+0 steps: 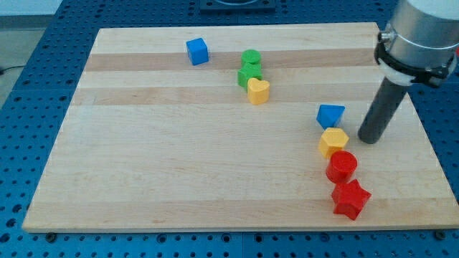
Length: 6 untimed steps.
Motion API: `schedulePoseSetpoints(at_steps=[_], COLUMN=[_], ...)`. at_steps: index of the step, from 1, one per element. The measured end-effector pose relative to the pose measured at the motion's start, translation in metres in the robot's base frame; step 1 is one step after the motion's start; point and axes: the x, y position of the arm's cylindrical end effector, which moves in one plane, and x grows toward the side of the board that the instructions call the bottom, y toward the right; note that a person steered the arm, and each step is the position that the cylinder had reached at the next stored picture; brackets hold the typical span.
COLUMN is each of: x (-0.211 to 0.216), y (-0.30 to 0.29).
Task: Push the yellow hexagon to the bottom left of the blue triangle
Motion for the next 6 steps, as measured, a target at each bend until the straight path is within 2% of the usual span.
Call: schedulePoseSetpoints(at_steps=[1,2,3,4,5,6], x=[0.035,0.03,0.004,0.013,0.014,0.014], y=[0.017,-0.019,-0.024,-0.046,-0.04,-0.073])
